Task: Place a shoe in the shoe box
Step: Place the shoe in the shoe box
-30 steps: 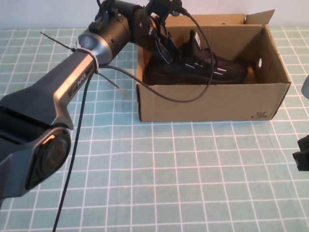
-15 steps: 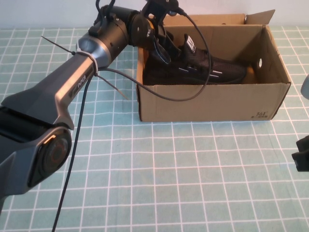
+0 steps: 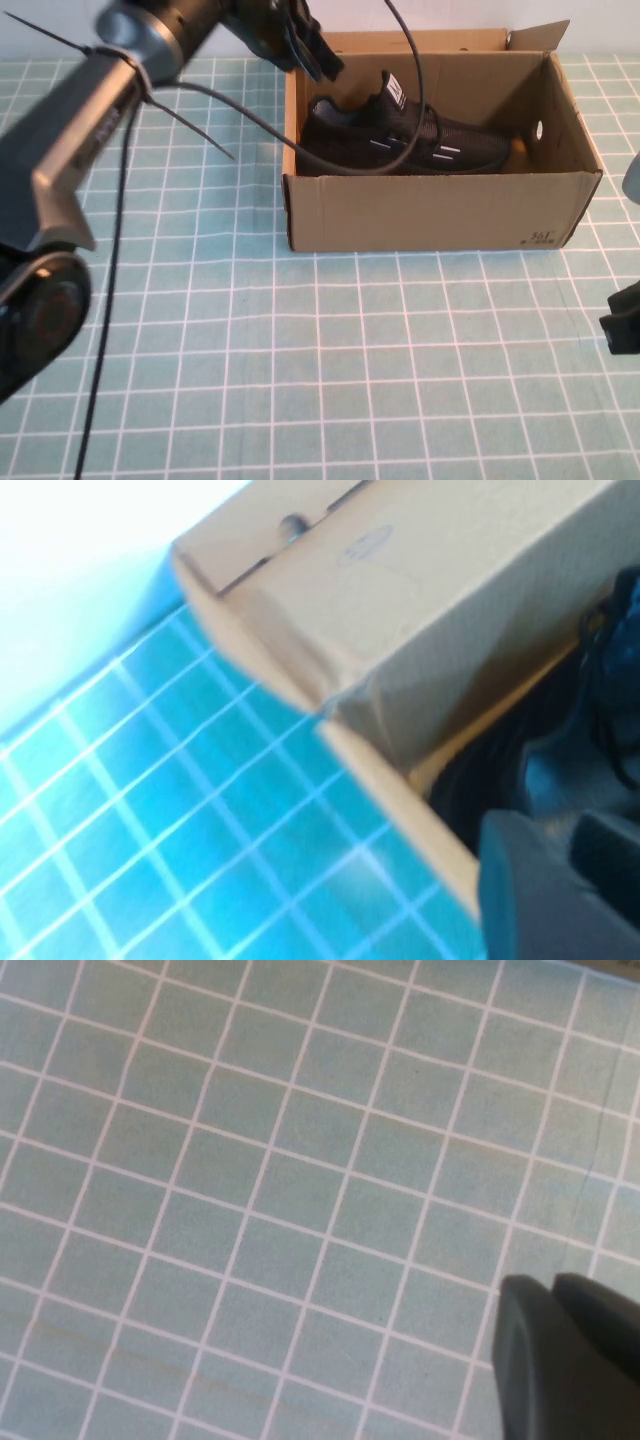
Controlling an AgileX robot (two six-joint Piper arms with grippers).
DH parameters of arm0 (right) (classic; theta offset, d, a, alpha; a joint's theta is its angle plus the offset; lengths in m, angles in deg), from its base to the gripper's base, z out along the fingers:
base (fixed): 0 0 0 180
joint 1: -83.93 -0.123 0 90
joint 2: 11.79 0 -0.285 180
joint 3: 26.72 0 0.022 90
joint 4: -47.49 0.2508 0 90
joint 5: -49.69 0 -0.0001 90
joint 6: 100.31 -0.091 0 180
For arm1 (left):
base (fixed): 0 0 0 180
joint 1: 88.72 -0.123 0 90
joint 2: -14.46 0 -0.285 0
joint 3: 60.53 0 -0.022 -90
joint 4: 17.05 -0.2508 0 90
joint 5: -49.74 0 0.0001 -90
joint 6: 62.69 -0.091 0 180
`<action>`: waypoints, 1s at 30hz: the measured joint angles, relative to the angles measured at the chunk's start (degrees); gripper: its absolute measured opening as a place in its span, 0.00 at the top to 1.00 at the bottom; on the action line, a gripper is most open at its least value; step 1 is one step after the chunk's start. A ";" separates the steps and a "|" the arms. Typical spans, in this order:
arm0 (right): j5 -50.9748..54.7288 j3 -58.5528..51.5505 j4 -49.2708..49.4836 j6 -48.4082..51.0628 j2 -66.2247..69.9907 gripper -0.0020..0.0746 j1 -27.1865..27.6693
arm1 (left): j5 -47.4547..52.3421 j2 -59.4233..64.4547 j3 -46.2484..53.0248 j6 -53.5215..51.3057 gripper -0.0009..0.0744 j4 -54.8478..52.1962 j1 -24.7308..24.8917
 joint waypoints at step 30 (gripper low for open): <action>11.76 0.58 -0.38 -1.44 -25.80 0.97 0.00 | -3.55 -53.76 50.89 5.21 0.99 9.52 3.10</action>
